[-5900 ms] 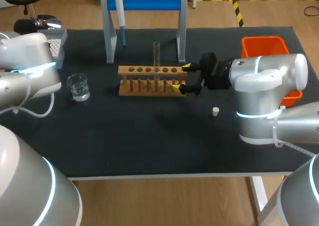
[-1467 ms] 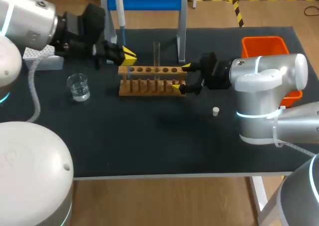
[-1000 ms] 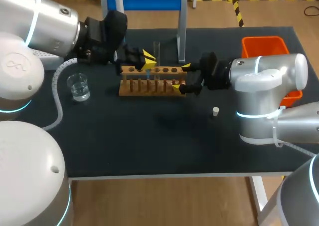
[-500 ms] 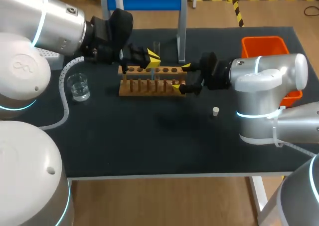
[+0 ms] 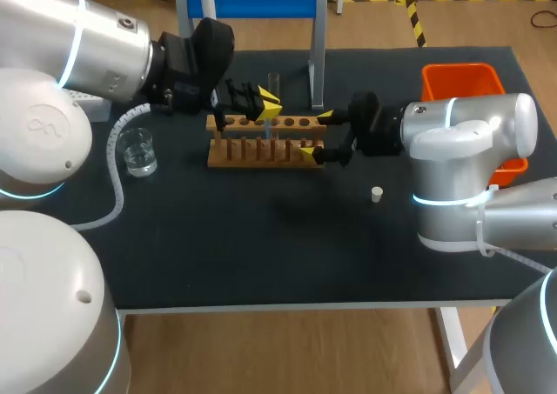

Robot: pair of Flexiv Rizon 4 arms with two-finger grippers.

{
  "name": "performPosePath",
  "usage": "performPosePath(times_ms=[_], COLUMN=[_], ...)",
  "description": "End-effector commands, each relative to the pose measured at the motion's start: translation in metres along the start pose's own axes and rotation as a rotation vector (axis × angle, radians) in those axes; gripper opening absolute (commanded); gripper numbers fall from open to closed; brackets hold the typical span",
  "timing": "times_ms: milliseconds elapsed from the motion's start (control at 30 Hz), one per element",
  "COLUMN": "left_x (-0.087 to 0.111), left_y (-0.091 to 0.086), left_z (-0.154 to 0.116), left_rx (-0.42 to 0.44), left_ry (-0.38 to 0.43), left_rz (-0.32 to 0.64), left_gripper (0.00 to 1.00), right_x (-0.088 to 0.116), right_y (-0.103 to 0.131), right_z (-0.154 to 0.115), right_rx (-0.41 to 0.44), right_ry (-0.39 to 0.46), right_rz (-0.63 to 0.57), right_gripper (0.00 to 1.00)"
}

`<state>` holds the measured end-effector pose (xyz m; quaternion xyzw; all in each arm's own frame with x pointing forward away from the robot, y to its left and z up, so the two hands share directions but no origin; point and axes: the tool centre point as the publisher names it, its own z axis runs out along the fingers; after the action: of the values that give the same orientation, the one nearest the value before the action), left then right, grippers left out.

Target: Invert the test tube, pick up the pipette, mount the tip to pipette, aspirate from beaker and dispense into the tube, eject the tip, return the pipette, and cap with the stopper.

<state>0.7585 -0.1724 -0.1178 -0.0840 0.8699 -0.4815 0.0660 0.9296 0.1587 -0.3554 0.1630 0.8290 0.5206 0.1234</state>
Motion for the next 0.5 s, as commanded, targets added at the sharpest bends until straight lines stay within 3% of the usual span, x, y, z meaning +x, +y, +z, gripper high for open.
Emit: performPosePath(times_ms=[33, 500], left_x=[0.0, 0.0], left_y=[0.0, 0.0], left_z=[0.0, 0.0], left_rx=[-0.001, -0.001], left_ry=[0.001, 0.001], left_rz=[-0.001, -0.001], left_gripper=[0.0, 0.0], right_x=[0.003, 0.046], right_y=[0.002, 0.009], right_z=[-0.005, -0.089], right_rx=[-0.003, -0.136], right_ry=[0.004, 0.061], right_rz=[-0.008, -0.074], right_gripper=[1.0, 1.0])
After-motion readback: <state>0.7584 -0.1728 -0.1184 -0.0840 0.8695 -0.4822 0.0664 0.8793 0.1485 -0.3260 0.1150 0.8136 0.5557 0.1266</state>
